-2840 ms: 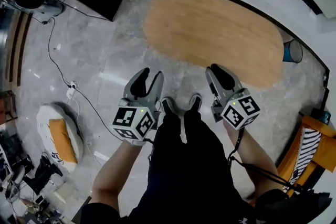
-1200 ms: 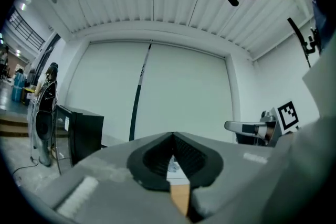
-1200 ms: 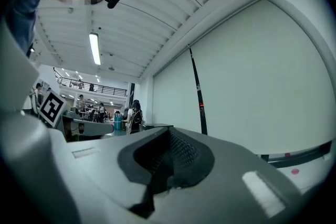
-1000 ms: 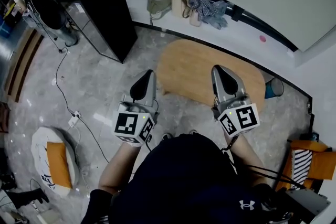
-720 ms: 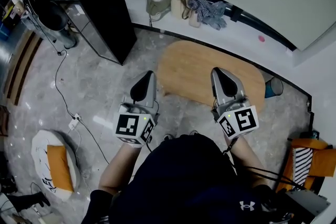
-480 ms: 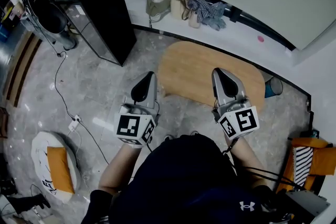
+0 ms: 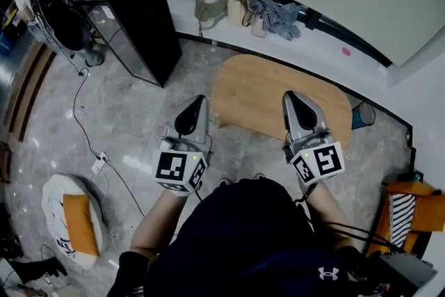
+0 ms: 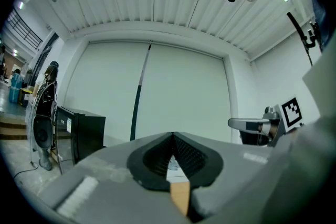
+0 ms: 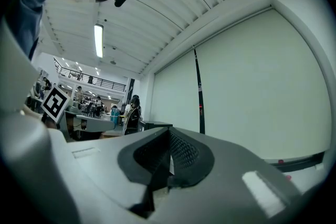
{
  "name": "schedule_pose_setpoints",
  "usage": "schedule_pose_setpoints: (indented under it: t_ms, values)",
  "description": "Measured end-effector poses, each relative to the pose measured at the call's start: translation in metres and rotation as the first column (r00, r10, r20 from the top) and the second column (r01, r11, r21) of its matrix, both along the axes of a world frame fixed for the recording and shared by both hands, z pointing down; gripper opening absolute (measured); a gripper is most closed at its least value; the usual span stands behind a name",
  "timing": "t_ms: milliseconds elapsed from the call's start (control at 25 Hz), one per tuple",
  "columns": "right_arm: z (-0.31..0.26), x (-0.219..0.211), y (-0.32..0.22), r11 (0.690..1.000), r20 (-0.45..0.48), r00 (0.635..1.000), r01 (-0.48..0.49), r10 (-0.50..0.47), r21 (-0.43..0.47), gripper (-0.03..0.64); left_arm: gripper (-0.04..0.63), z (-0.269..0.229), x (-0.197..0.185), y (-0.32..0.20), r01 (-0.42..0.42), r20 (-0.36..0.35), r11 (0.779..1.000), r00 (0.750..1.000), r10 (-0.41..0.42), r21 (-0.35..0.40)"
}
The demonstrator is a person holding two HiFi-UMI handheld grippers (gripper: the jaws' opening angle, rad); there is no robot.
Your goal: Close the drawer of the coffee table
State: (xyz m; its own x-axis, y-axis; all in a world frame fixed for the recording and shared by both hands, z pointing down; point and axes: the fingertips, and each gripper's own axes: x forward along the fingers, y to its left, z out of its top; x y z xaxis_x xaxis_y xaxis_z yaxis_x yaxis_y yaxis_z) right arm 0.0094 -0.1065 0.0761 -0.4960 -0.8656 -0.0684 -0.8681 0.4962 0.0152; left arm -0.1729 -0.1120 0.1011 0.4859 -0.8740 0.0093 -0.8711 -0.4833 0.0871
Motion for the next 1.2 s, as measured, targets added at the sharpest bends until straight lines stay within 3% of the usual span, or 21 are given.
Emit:
schedule_pose_setpoints:
  t_ms: [1200]
  values:
    - [0.016, 0.002, -0.003, 0.999, -0.019, 1.0, 0.02, -0.02, -0.041, 0.002, 0.002, 0.018, 0.004, -0.005, 0.01, 0.001, 0.999, 1.0, -0.01, -0.053]
